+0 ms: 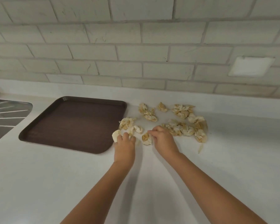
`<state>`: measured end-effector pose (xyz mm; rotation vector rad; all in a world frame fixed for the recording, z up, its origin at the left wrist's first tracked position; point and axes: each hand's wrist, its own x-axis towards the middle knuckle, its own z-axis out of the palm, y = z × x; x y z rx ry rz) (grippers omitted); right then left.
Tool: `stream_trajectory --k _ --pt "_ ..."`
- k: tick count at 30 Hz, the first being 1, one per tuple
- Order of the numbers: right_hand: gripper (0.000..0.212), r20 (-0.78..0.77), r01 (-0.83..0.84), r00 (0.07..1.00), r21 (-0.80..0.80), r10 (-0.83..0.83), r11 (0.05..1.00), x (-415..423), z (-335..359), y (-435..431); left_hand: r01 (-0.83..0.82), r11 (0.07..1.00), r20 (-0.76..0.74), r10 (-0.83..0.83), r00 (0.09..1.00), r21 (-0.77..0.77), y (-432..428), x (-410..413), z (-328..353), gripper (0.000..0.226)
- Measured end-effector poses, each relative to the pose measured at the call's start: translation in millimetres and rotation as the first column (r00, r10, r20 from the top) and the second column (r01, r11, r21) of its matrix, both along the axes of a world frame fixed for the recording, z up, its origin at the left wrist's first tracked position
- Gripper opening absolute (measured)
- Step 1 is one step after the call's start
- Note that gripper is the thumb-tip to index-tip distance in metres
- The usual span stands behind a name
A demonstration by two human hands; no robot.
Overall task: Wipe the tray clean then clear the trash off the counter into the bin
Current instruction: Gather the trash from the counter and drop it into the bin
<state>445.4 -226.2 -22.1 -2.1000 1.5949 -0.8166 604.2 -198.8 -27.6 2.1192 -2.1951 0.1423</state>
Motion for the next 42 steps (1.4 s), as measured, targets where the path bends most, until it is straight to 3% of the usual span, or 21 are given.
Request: stream_trajectory --k 6,11,15,20,24,27,31,36,39,42 --pt "0.036 -0.234 -0.024 0.971 0.085 0.044 0.996 22 -11 -10 0.154 0.988 -0.321 -0.154 0.934 -0.025 0 20 7 0.04" --pt "0.024 -0.144 0.025 0.989 0.063 -0.016 0.998 22 -4 -11 0.129 0.989 -0.551 -0.066 0.832 0.076 8 32 16 0.067" --pt "0.035 -0.025 0.025 0.999 -0.038 -0.026 0.999 40 25 -35 0.123 0.966 -0.603 0.04 0.797 0.227 2 37 22 0.082" --pt "0.041 -0.351 -0.09 0.931 0.054 0.103 0.995 86 26 -79 0.115 0.949 -0.636 0.103 0.765 0.292 -4 43 25 0.075" --pt "0.051 -0.338 -0.252 0.901 0.102 0.272 0.962 87 -3 -75 0.116 0.96 -0.667 0.089 0.739 0.256 -3 45 20 0.064" --pt "0.051 -0.301 -0.252 0.92 0.036 0.251 0.967 85 -11 -74 0.101 0.973 -0.675 0.068 0.735 0.208 -5 47 17 0.061" --pt "0.04 -0.428 -0.261 0.874 -0.013 0.23 0.965 82 -6 -71 0.085 0.981 -0.637 0.046 0.769 0.175 -6 46 12 0.06" --pt "0.032 -0.377 -0.153 0.919 -0.07 0.116 0.986 58 -15 -48 0.105 0.994 -0.271 -0.102 0.957 -0.003 5 38 1 0.042" --pt "0.028 -0.339 -0.107 0.937 -0.06 0.08 0.992 44 -13 -31 0.2 0.976 -0.243 -0.214 0.946 -0.081 11 38 -11 0.037" --pt "0.027 -0.177 0.031 0.984 0.006 -0.029 1.0 26 -6 -6 0.249 0.96 -0.258 -0.273 0.927 -0.125 13 37 -15 0.047"
